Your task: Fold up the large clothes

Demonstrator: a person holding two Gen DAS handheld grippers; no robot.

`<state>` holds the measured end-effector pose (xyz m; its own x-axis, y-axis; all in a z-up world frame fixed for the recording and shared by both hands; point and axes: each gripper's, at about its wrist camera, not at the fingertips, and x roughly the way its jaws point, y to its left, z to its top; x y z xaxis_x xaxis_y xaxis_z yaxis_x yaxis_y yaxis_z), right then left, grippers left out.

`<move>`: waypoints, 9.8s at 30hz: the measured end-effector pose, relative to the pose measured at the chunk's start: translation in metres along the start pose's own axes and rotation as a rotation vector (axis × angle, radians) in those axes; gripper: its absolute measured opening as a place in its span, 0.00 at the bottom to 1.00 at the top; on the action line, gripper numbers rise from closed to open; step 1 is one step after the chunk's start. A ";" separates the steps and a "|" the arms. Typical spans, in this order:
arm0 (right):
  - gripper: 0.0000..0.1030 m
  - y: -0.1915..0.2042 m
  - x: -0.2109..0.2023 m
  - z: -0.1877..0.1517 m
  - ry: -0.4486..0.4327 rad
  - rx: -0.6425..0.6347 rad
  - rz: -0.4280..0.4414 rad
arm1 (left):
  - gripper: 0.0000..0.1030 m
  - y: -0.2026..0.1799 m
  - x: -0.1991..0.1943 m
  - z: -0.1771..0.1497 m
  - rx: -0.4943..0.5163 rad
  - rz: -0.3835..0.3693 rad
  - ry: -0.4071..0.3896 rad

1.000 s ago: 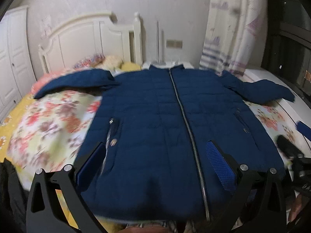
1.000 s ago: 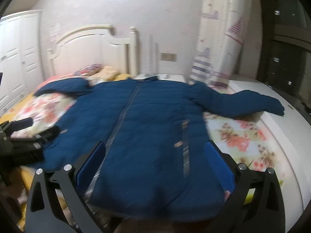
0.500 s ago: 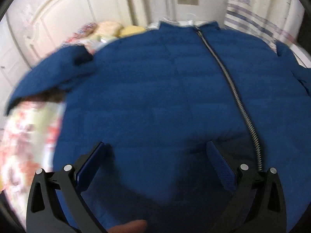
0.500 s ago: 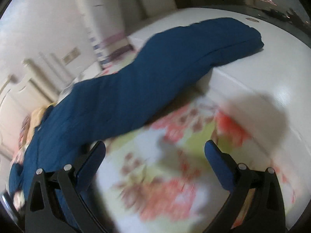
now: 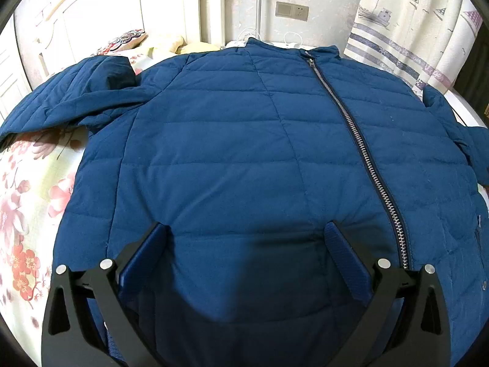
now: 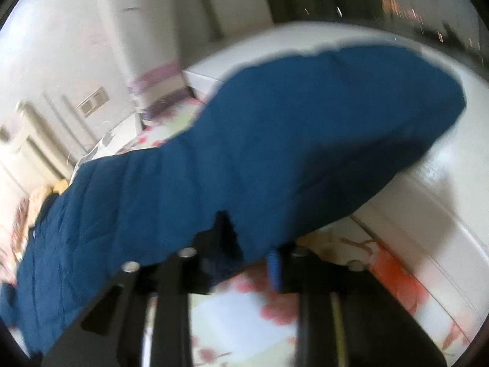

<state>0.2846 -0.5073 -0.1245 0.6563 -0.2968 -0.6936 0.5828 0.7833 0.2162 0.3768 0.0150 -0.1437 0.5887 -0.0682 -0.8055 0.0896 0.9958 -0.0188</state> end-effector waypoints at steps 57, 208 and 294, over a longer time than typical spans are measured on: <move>0.59 0.383 -0.117 -0.116 0.077 -0.738 0.703 | 0.96 0.027 -0.014 -0.004 -0.124 -0.096 -0.067; 0.98 0.195 -0.005 -0.084 -0.044 0.093 0.346 | 0.07 -0.058 -0.009 0.110 0.130 -0.181 -0.248; 0.19 0.234 0.028 -0.086 0.188 -0.072 0.484 | 0.95 0.132 -0.041 0.037 -0.373 0.060 -0.410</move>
<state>0.3982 -0.2850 -0.1520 0.7413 0.2062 -0.6387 0.1955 0.8440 0.4994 0.3945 0.1470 -0.0915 0.8552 0.0453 -0.5162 -0.2004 0.9476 -0.2489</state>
